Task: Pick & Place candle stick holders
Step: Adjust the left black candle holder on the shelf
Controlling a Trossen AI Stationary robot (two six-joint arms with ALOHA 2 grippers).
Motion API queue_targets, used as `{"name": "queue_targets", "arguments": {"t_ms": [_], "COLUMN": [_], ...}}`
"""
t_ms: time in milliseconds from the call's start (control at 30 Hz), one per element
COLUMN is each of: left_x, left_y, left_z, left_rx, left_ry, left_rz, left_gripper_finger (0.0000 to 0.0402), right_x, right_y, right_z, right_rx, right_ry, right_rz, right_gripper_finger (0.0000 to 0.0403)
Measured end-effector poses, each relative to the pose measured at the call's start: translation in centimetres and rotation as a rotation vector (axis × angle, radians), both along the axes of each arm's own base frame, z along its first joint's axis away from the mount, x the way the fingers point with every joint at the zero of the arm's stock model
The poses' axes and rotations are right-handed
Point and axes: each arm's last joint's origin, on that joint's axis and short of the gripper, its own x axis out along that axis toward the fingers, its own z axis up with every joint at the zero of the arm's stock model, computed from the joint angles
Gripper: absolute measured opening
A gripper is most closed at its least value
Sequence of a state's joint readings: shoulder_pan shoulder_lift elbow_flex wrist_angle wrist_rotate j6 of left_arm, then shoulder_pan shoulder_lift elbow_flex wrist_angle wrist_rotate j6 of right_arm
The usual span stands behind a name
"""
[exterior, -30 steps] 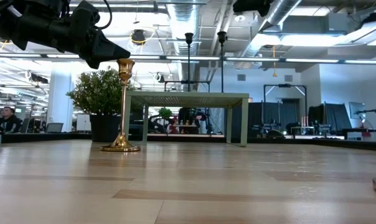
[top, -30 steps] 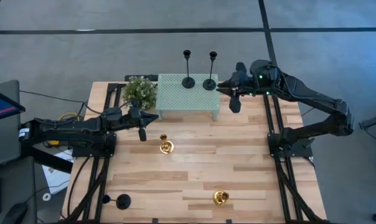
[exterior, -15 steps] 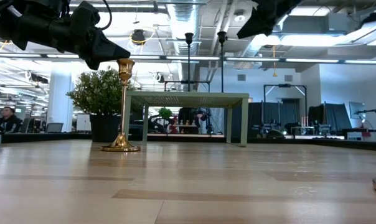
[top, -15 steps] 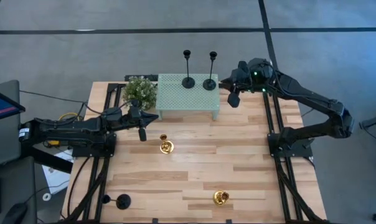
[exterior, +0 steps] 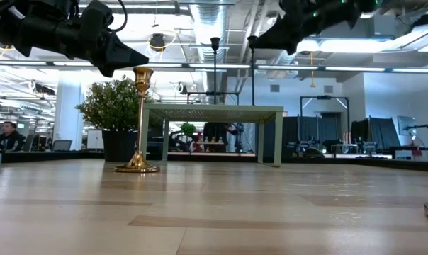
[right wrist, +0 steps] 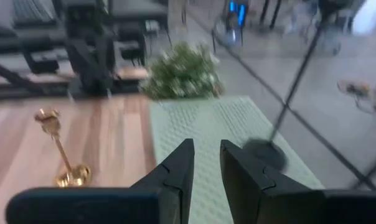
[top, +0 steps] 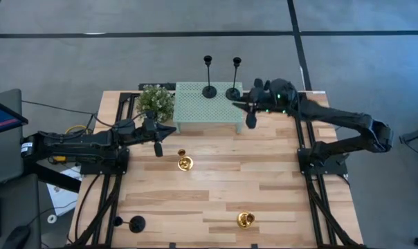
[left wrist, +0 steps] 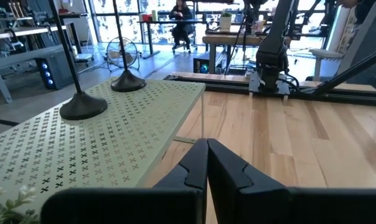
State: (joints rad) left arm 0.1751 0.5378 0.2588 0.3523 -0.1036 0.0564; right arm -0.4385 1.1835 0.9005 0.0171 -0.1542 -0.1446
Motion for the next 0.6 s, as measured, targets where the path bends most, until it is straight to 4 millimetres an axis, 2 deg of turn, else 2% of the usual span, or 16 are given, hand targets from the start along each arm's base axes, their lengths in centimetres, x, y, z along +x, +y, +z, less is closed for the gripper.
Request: {"name": "queue_targets", "arguments": {"t_ms": [100,233,467,600], "left_x": [0.0,0.0,-0.1,-0.2], "left_y": [0.0,0.0,0.0,0.1], "left_z": [0.0,0.0,0.9,1.3], "left_rx": [0.014,0.014,0.037,0.121], "left_ry": [0.004,0.003,-0.086,-0.103], "left_rz": [0.001,0.002,0.003,0.046], "left_gripper_finger": [0.0008,0.0008,0.0008,0.0008], "right_x": [0.3,0.2,0.1,-0.1], "right_y": [0.6,0.6,0.4,0.0], "right_z": [-0.9,-0.4,-1.2,-1.1], "right_rx": [-0.027,-0.074,-0.054,-0.1], "right_ry": [-0.093,-0.13,-0.053,-0.047], "right_rz": [0.001,0.008,-0.043,-0.088], "right_gripper_finger": [0.0069,0.0069,0.0069,0.0069]}}
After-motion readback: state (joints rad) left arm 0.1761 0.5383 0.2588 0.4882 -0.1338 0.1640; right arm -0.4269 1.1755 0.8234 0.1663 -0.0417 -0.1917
